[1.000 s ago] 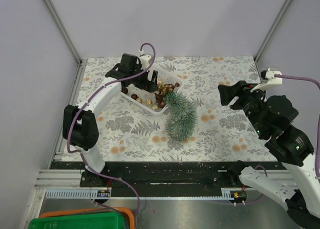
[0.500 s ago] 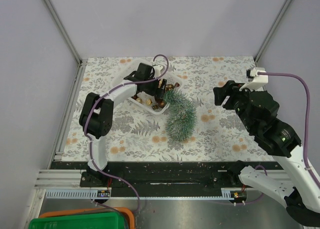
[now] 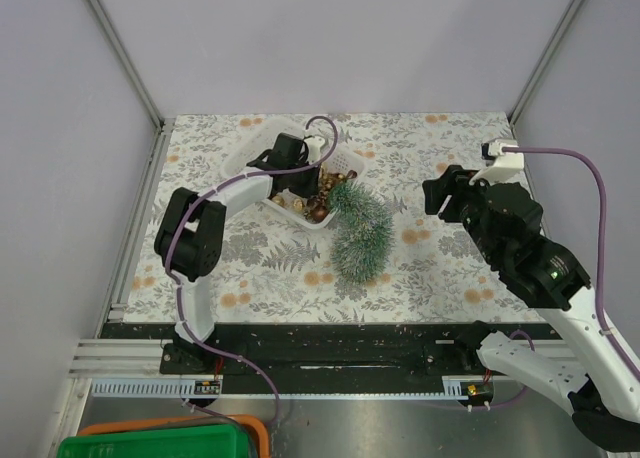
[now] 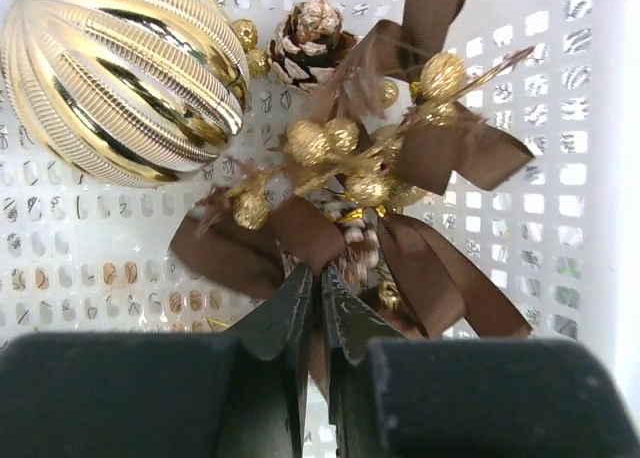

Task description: Decorate the small christmas tree

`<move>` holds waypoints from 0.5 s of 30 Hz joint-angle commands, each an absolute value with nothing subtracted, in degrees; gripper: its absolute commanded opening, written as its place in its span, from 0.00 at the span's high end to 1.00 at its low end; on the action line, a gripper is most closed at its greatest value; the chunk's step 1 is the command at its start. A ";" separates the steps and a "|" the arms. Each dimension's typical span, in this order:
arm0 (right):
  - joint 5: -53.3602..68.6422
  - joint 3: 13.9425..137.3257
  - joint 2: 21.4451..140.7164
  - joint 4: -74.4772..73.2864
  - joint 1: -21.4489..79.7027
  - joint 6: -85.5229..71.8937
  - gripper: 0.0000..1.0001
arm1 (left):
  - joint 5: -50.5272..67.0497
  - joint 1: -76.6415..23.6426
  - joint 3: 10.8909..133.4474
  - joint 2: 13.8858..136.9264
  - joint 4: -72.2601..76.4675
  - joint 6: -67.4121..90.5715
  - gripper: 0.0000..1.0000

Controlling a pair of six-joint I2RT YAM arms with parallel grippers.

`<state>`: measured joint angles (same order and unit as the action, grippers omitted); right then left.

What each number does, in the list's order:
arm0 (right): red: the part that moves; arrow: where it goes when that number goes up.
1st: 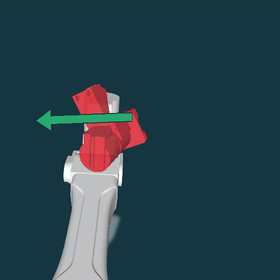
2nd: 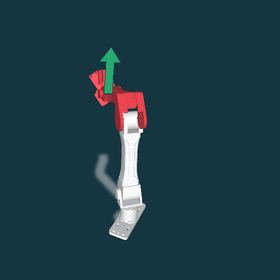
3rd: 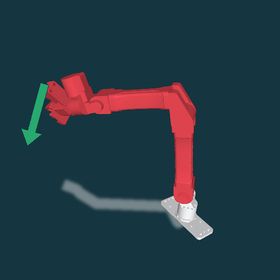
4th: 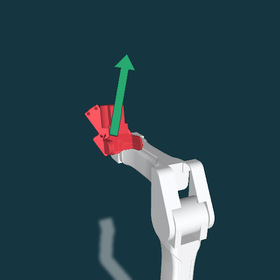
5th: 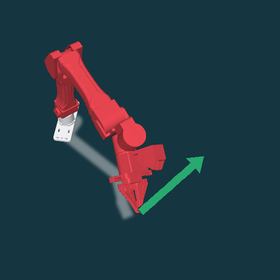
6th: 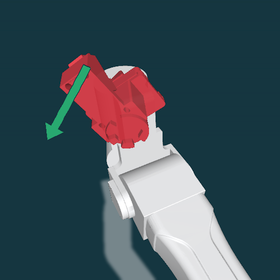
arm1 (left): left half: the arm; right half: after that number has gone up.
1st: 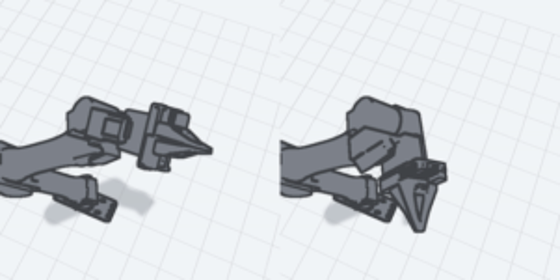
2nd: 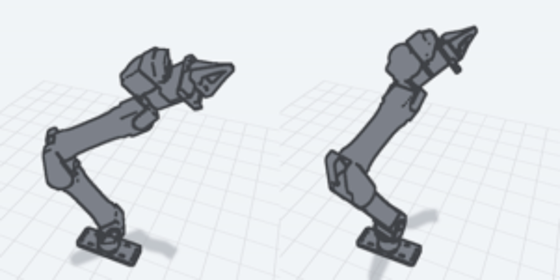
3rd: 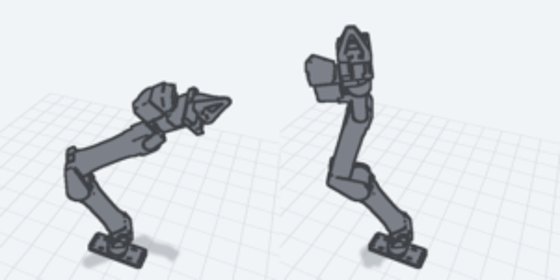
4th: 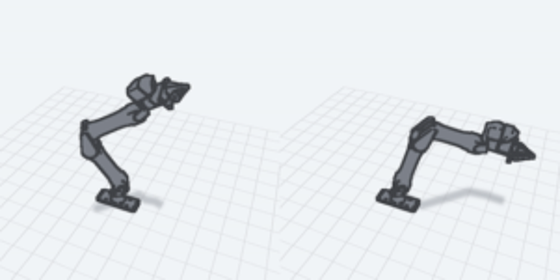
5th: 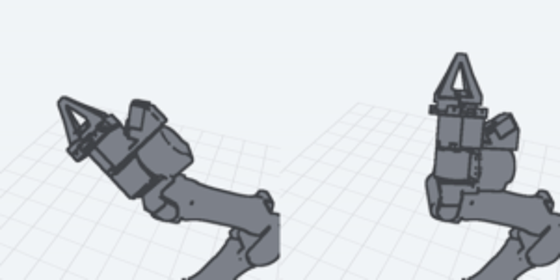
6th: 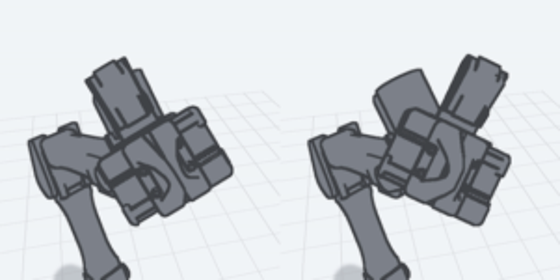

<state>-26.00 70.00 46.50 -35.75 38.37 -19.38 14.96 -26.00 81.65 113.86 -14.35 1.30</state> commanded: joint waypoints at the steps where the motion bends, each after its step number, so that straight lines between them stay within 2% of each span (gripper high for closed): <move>1: -26.81 69.52 45.44 -33.31 38.67 -20.65 0.37 | 16.78 -26.37 80.95 107.06 -11.51 0.53 0.94; 3: -26.72 69.35 45.18 -33.22 38.58 -20.83 0.38 | 17.92 -26.37 81.30 105.22 -12.30 0.44 1.00; 15: -26.63 67.85 44.21 -33.14 38.67 -21.80 0.41 | 24.16 -26.37 86.30 95.37 -17.93 -1.40 1.00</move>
<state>-25.98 68.31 44.80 -35.29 38.37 -21.02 20.43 -26.20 83.24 99.57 -17.10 -0.01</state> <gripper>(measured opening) 0.592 0.013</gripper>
